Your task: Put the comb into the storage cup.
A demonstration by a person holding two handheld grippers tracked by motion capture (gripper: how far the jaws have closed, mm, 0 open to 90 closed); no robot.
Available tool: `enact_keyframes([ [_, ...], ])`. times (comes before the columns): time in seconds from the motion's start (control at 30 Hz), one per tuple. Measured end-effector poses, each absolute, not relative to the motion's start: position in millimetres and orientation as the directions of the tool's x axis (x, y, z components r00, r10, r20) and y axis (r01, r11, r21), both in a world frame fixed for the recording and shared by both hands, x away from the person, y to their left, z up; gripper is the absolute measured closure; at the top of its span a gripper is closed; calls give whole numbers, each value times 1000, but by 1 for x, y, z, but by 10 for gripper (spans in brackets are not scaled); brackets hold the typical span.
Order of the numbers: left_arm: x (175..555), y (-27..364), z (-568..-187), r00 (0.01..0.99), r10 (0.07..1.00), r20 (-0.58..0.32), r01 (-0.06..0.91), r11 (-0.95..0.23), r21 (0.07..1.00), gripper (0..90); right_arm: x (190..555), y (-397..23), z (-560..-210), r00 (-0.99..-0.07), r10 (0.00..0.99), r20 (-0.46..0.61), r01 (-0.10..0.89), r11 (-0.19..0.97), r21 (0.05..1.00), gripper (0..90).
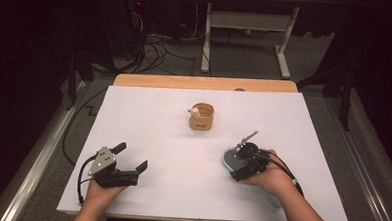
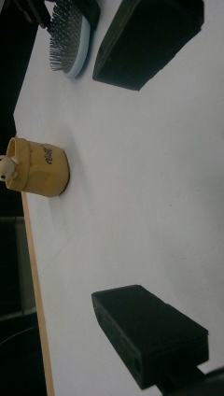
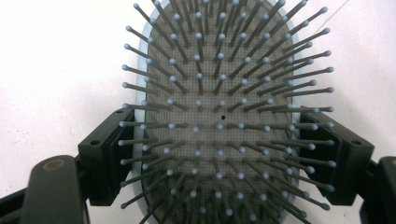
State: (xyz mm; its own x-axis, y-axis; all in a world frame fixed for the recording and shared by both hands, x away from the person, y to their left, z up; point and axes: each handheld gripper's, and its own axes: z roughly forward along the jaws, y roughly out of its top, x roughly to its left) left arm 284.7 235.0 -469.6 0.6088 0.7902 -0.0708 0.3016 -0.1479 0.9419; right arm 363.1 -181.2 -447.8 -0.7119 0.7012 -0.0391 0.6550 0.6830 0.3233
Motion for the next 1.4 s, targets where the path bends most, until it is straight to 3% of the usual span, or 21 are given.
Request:
enact_keyframes([
  [0.37, 285, 235, -469, 609, 790, -73, 302, -146, 942, 7, 362, -179, -432, -710, 701, -66, 647, 687, 332, 204],
  [0.77, 285, 235, -470, 610, 789, -73, 303, -147, 941, 8, 360, -187, -411, -694, 713, -101, 620, 663, 420, 204],
  [1.4, 285, 235, -469, 607, 790, -79, 306, -141, 942, 10, 352, -196, -400, -629, 769, -114, 524, 528, 669, 203],
])
